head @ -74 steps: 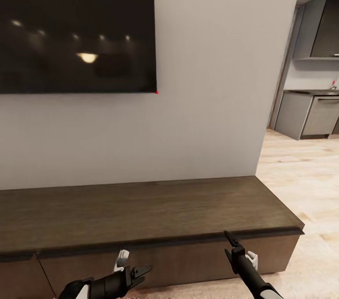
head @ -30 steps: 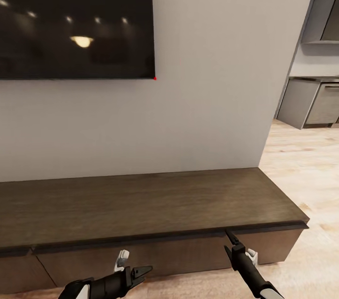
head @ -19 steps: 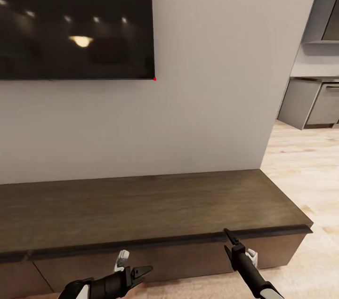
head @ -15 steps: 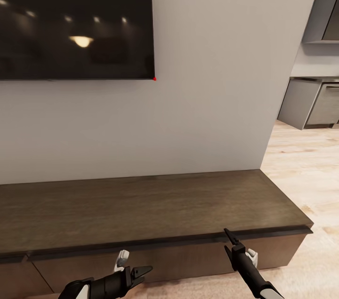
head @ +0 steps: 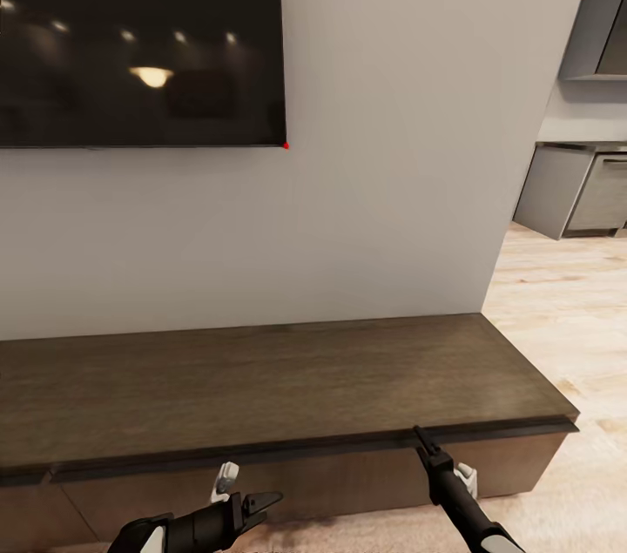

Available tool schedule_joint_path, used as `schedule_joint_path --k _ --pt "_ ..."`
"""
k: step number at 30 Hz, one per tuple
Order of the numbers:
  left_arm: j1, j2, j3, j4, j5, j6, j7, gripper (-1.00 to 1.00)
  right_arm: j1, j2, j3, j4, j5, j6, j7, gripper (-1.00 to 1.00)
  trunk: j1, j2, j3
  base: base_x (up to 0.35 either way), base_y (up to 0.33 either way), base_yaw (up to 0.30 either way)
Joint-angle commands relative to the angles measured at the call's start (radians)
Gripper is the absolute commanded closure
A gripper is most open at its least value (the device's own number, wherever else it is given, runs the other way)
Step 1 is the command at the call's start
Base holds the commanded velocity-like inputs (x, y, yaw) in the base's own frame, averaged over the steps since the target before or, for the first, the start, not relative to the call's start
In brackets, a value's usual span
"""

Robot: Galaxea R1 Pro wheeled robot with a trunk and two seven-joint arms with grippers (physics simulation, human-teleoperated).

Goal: Place each of the two pumpkins and all three candles from the living room inside a cabinet in the living room (use any cabinet), then make sure every cabinet is closed, and position the cauldron so it is next to a table in the living room.

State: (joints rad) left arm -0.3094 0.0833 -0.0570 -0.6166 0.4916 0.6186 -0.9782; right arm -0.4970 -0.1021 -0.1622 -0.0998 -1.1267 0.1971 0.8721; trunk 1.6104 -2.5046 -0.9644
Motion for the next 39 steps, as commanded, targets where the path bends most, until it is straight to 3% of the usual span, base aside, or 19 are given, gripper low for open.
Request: schedule_joint_path --k 1,39 --pt "0.0 0.001 -0.004 0.0 0.009 0.007 0.001 -1.0 -0.001 0.0 -0.005 -0.001 -0.005 0.018 0.043 1.0 -0.001 -0.001 -0.001 -0.055 0.0 0.0" --pt "0.0 0.0 -0.004 0.0 0.008 0.006 0.002 -1.0 -0.001 0.0 -0.005 -0.001 -0.004 0.018 0.042 1.0 -0.001 -0.001 -0.001 -0.015 0.0 0.0"
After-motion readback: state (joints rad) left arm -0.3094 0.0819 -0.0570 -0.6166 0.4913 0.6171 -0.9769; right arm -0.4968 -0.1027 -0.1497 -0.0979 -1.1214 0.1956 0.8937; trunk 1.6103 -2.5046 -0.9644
